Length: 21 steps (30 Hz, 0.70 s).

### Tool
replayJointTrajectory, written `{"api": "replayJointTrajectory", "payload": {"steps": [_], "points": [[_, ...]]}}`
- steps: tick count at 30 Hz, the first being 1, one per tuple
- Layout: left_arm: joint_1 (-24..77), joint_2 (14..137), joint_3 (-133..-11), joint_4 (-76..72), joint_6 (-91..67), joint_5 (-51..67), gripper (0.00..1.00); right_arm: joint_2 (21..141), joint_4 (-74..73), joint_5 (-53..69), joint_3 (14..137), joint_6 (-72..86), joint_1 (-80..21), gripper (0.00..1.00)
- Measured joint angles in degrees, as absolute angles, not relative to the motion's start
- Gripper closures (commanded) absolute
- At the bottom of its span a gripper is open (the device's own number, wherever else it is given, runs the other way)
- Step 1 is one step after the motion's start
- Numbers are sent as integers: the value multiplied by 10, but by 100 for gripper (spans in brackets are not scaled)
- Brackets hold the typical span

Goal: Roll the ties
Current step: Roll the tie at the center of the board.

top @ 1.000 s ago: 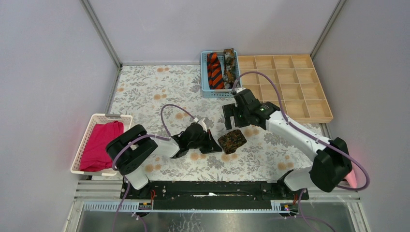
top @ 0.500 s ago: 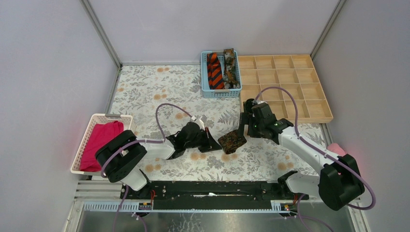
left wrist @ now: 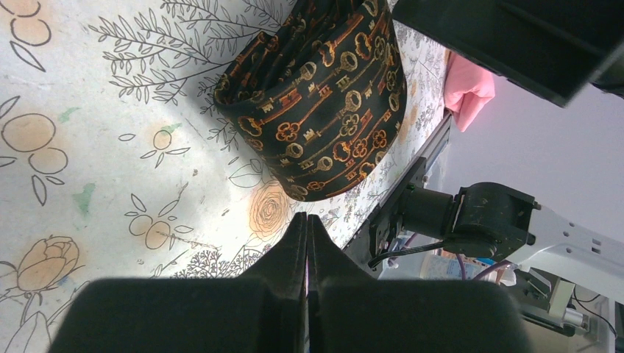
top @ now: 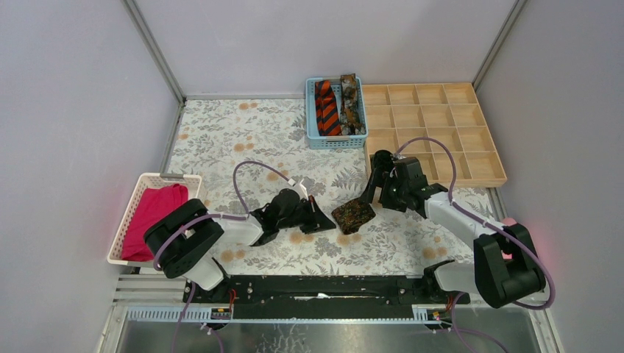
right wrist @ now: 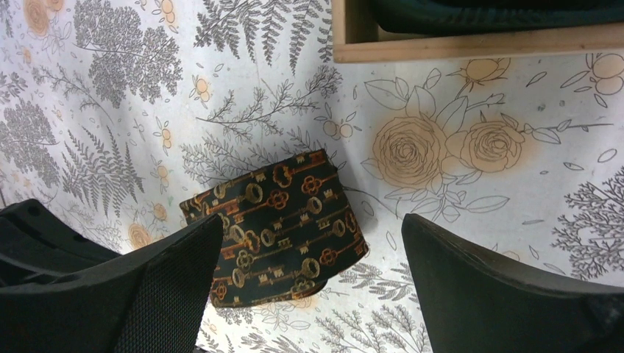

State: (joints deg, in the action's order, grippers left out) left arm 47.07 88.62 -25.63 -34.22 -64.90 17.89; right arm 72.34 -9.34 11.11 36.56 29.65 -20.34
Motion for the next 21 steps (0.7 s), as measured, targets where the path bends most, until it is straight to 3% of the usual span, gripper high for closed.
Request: {"api": "replayJointTrajectory", "payload": {"steps": [16,21], "points": [[459,901,-231,-381,-677,195,100,779,-27,177,331,297,-173,0],[451,922,-220,-416,-704,207,73,773,-24,183,326,297,-171,0]]}}
